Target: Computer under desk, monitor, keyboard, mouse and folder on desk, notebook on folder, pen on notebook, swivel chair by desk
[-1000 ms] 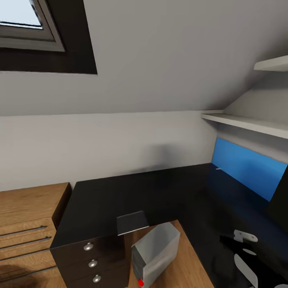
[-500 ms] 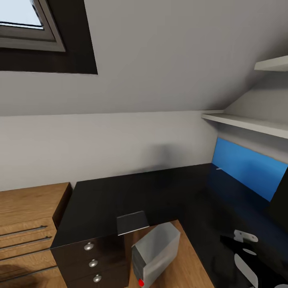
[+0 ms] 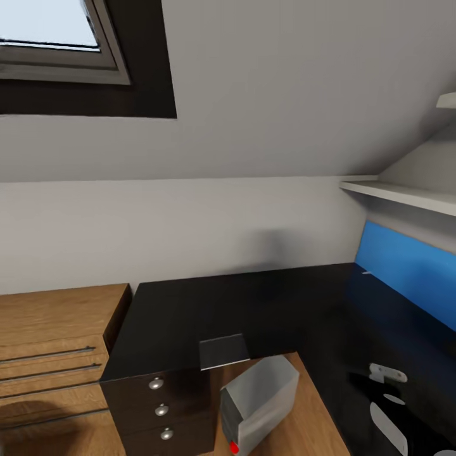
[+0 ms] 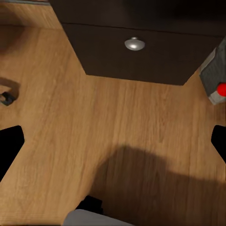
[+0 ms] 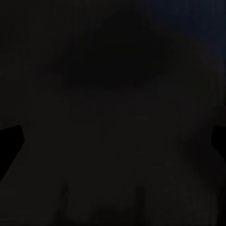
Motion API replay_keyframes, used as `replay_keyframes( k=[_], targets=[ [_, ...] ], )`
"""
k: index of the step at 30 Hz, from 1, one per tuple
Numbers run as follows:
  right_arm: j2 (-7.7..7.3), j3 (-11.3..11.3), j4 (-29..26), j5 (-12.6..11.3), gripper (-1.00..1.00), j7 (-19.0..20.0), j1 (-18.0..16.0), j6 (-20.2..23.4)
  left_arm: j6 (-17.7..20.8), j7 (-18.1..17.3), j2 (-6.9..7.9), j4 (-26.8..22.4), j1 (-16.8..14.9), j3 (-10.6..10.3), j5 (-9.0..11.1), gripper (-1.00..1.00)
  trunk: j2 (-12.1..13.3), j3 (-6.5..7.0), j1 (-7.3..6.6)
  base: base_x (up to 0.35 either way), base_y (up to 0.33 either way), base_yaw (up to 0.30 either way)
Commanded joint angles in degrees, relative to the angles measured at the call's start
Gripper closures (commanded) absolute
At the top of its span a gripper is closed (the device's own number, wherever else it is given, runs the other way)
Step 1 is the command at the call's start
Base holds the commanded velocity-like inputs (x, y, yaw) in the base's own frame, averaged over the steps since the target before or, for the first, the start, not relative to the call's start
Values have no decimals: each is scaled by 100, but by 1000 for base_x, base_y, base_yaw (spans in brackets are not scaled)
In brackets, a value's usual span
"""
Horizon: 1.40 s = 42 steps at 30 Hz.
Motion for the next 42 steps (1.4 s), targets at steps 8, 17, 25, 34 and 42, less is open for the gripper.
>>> replay_keyframes(
  k=[8,17,25,34,42],
  targets=[
    [274,37,-5,9,-100,-49,-3,-75,-49,36,-2,6,-10,-48,56,-100,-7,-9,1,-106,98,272],
    [469,54,41,312,-100,-76,-3,-271,-56,36,-2,6,-10,-50,53,-100,-7,-17,1,-186,236,275],
    [821,40,193,438,-100,-90,-3,-365,-57,36,-5,6,-11,-50,52,-100,-7,-40,1,-39,147,275],
    [1124,63,599,717,-100,-93,-3,-964,-50,36,-4,6,-10,-51,56,-100,-7,-71,1,-4,17,275],
    [1873,64,1638,826,-100,-76,-3,-2566,-57,60,4,6,-10,-42,49,-100,-7,-100,1,0,1,272]
  ],
)
